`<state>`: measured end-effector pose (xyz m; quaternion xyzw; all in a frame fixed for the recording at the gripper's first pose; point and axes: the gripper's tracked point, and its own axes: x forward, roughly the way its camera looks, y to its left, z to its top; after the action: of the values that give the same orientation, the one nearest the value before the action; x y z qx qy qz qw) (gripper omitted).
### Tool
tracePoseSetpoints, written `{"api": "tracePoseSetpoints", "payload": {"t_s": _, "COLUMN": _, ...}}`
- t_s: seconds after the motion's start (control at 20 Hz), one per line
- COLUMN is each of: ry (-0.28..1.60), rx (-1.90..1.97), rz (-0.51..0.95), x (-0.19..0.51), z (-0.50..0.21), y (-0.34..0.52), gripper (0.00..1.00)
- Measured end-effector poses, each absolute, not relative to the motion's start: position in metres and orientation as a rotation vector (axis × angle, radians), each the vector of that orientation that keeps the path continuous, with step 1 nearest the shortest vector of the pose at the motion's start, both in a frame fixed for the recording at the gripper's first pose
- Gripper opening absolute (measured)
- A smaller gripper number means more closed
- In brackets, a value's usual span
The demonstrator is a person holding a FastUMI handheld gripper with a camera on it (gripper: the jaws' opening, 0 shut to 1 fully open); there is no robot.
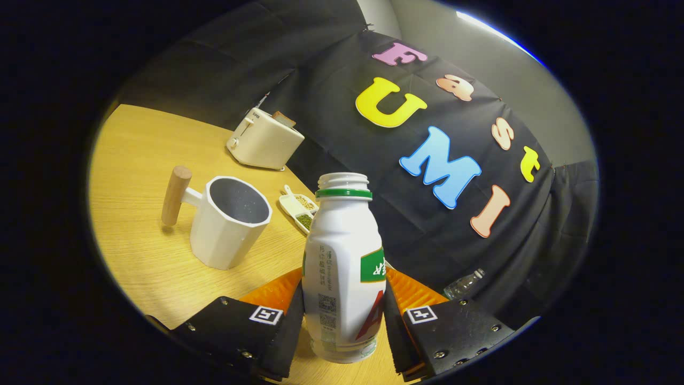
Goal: Take the bottle from table, then pour the juice into the cup, finally place the bottle on the coaster
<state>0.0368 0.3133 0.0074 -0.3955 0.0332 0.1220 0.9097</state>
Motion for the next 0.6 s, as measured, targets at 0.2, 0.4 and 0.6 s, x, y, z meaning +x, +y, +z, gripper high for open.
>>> {"api": "tracePoseSetpoints", "payload": {"t_s": 0.2, "ry": 0.060, "rx": -0.894, "rz": 0.263, "x": 0.036, "z": 0.007, "y": 0.324, "gripper": 0.70}}
{"api": "tracePoseSetpoints", "payload": {"t_s": 0.4, "ry": 0.073, "rx": -0.953, "rz": 0.274, "x": 0.037, "z": 0.003, "y": 0.327, "gripper": 0.70}}
{"api": "tracePoseSetpoints", "payload": {"t_s": 0.6, "ry": 0.091, "rx": -1.026, "rz": 0.274, "x": 0.038, "z": 0.002, "y": 0.324, "gripper": 0.70}}
